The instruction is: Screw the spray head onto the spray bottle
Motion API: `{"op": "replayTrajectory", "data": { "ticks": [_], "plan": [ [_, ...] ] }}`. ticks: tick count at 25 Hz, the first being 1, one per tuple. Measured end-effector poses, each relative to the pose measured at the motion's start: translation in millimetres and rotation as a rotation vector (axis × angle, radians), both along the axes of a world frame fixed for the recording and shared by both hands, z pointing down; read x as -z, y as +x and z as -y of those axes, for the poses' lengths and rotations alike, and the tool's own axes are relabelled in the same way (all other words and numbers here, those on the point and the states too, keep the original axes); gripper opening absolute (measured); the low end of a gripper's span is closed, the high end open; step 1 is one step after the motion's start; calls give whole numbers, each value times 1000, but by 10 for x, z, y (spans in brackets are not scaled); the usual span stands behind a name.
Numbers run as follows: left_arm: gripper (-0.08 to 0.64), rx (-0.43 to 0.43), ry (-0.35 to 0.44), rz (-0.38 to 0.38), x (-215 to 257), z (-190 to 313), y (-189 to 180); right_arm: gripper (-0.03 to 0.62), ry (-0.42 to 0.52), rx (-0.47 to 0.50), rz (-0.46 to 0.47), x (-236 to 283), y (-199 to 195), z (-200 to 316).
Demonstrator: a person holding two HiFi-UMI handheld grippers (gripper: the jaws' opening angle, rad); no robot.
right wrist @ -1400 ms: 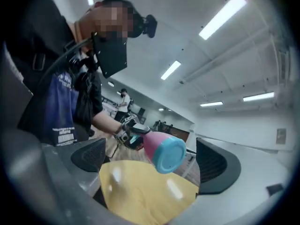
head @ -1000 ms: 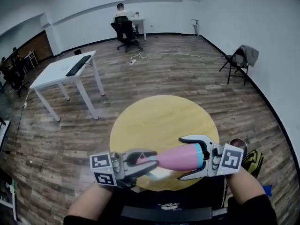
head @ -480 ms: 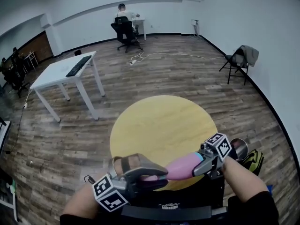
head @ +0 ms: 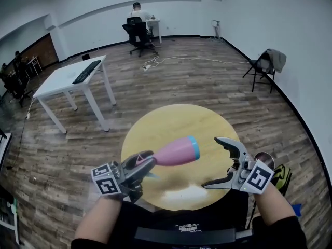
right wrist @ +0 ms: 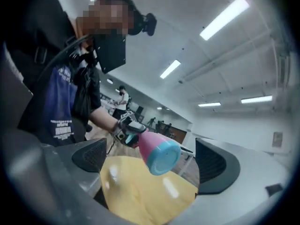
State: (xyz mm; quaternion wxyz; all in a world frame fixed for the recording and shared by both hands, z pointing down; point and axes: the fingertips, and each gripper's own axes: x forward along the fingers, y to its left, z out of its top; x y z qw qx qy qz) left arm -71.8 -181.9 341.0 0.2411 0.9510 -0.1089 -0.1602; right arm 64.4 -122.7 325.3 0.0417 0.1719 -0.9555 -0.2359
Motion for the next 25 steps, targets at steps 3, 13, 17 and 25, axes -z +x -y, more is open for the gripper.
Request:
{"op": "replayTrajectory", "data": {
  "ticks": [3,13,17,25],
  "plan": [
    [164,-65,-178,-74,-109,15,44,583,63,-41,-53,-93,-53,14],
    [176,-188,207,160,85,-592,653,510,-492,209,152,-134,-194,58],
    [176,-93,881,485,56,-910,749,509,-1010,426,292,-360,-157,125],
    [166,-126,1157,609,-107,-1080,710,509,-1335,579,491,-392,-182,225]
  ]
}}
